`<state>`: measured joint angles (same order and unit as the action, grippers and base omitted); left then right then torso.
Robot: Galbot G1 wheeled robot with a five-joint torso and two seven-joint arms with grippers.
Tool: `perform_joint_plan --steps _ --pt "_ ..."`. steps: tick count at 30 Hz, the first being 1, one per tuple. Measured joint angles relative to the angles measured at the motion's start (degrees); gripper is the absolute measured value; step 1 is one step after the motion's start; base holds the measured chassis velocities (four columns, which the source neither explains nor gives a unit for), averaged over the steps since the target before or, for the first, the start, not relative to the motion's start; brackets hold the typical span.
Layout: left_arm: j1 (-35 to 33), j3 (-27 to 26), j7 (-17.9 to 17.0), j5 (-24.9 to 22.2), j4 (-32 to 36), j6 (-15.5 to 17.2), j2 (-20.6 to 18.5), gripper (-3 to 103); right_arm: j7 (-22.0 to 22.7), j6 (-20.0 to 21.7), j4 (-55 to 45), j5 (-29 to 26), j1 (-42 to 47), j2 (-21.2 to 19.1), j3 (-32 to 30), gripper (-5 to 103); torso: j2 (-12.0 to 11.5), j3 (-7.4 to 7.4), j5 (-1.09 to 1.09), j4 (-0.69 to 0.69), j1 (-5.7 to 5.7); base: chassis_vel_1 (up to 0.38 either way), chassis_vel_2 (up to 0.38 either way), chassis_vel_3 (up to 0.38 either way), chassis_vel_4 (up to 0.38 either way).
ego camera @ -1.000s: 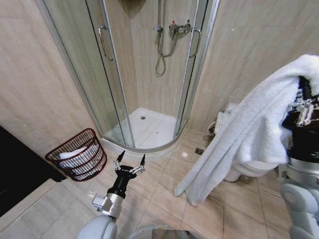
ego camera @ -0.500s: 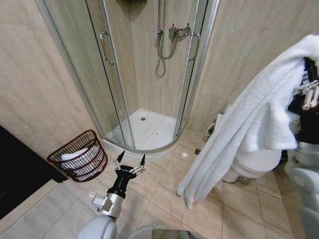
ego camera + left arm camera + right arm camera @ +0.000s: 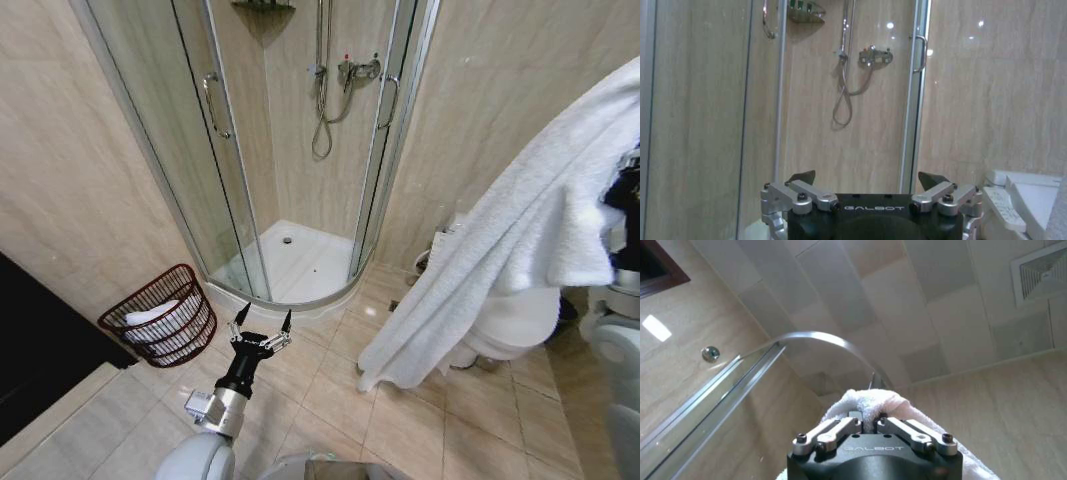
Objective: Discard the used towel into the hamper.
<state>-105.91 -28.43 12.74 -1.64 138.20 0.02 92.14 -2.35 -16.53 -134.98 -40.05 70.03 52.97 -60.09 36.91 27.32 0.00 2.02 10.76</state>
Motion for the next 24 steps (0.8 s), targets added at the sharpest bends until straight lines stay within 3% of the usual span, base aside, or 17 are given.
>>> perform_joint_plan --steps 24 --pt "0.0 0.0 0.0 0.0 0.0 0.0 0.0 100 0.8 0.4 -4.4 -0.7 4.2 2.3 -3.0 8 6.0 3.44 0.0 0.0 2.5 0.0 0.0 0.0 0.0"
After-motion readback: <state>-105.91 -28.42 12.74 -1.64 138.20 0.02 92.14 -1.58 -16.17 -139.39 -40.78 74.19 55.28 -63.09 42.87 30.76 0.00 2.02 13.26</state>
